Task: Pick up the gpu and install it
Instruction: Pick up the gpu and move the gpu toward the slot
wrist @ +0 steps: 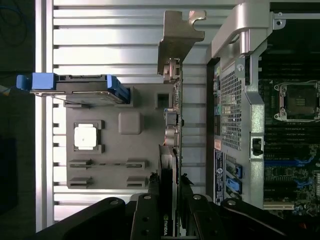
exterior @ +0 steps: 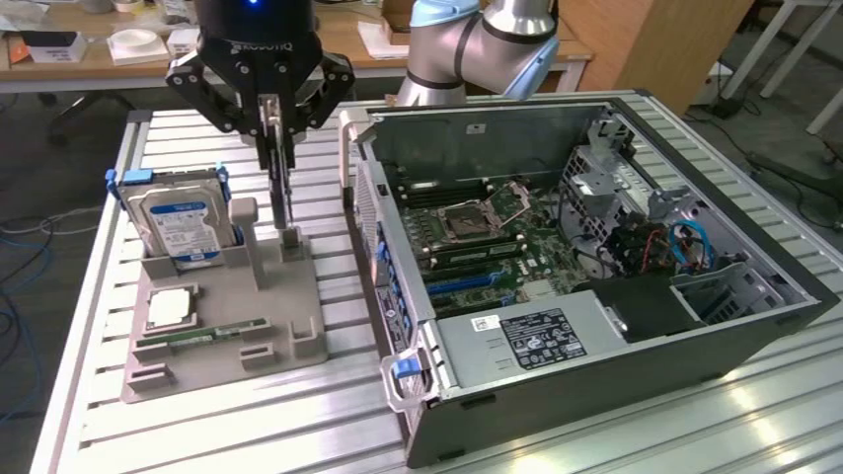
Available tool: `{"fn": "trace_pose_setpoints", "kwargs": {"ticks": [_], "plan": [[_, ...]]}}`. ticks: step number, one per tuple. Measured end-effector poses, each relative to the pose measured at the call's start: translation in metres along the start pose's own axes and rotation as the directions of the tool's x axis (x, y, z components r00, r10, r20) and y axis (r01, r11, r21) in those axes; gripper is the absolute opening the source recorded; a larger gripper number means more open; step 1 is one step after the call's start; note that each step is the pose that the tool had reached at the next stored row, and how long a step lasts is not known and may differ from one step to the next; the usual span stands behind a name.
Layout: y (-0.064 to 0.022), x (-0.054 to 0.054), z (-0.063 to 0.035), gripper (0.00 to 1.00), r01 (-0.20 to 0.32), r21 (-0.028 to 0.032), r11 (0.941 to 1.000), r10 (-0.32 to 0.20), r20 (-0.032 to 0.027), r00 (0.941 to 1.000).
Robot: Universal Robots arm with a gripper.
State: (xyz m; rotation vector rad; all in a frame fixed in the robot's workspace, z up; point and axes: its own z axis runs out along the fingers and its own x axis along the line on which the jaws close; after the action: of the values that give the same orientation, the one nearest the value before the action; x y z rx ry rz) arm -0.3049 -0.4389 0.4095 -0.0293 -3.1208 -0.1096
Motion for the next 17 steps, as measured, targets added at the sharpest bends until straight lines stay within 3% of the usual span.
{"fn": "trace_pose_setpoints", "kwargs": {"ticks": [17], "plan": [[0.0005,-0.0017,-0.0059,0.26,0.000,-0.0002,1.0000,0.000,0.0000,1.0000]]}}
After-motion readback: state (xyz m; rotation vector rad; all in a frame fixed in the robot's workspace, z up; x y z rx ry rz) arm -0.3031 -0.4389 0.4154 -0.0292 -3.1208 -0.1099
